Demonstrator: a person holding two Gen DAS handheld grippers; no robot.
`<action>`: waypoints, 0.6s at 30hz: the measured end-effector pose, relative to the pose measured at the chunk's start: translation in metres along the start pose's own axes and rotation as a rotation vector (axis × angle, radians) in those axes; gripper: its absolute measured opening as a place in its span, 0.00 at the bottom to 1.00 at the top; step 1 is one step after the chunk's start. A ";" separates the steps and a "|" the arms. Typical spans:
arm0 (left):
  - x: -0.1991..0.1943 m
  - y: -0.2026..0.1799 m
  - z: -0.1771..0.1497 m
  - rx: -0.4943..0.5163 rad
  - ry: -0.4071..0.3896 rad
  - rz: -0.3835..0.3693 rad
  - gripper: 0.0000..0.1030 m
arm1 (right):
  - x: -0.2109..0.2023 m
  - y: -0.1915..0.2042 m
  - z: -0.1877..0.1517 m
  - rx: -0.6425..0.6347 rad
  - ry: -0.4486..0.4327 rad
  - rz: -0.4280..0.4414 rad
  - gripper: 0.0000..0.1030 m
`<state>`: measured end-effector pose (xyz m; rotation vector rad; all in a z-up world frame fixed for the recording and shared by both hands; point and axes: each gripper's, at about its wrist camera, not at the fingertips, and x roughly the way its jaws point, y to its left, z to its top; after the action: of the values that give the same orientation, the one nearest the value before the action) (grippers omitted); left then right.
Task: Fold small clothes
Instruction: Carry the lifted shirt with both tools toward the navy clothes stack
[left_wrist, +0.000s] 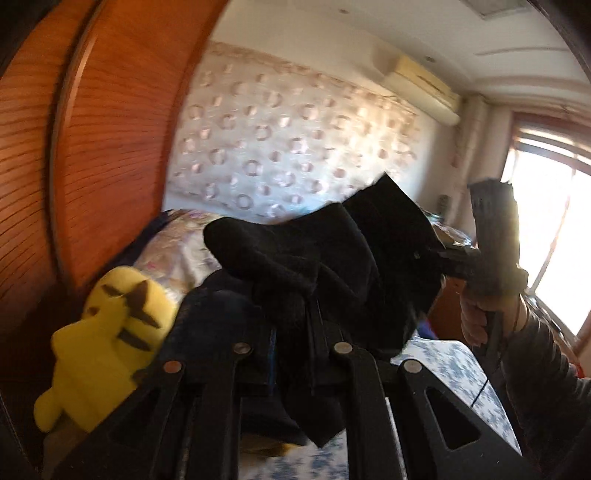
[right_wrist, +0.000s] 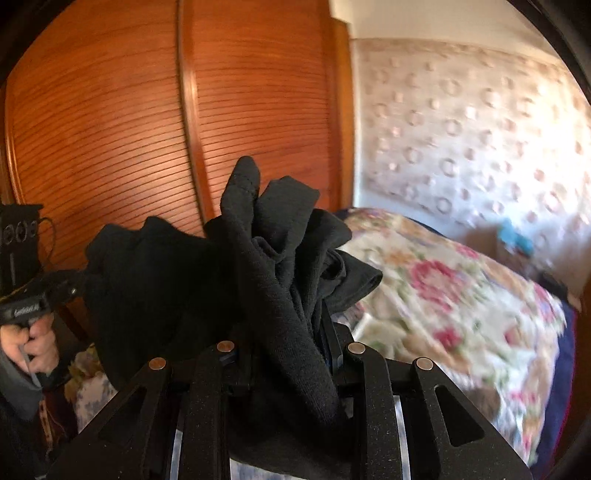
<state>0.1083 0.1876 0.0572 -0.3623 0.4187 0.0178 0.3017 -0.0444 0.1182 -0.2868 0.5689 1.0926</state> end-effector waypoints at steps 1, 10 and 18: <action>0.006 0.010 -0.005 -0.016 0.013 0.019 0.09 | 0.020 0.005 0.012 -0.026 0.011 0.015 0.22; 0.048 0.059 -0.054 -0.085 0.135 0.128 0.10 | 0.160 0.018 0.032 -0.086 0.172 -0.028 0.41; 0.040 0.054 -0.054 -0.060 0.125 0.156 0.12 | 0.111 0.013 0.022 -0.038 0.002 -0.155 0.64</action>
<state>0.1185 0.2175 -0.0232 -0.3906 0.5709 0.1610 0.3339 0.0553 0.0744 -0.3592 0.5196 0.9540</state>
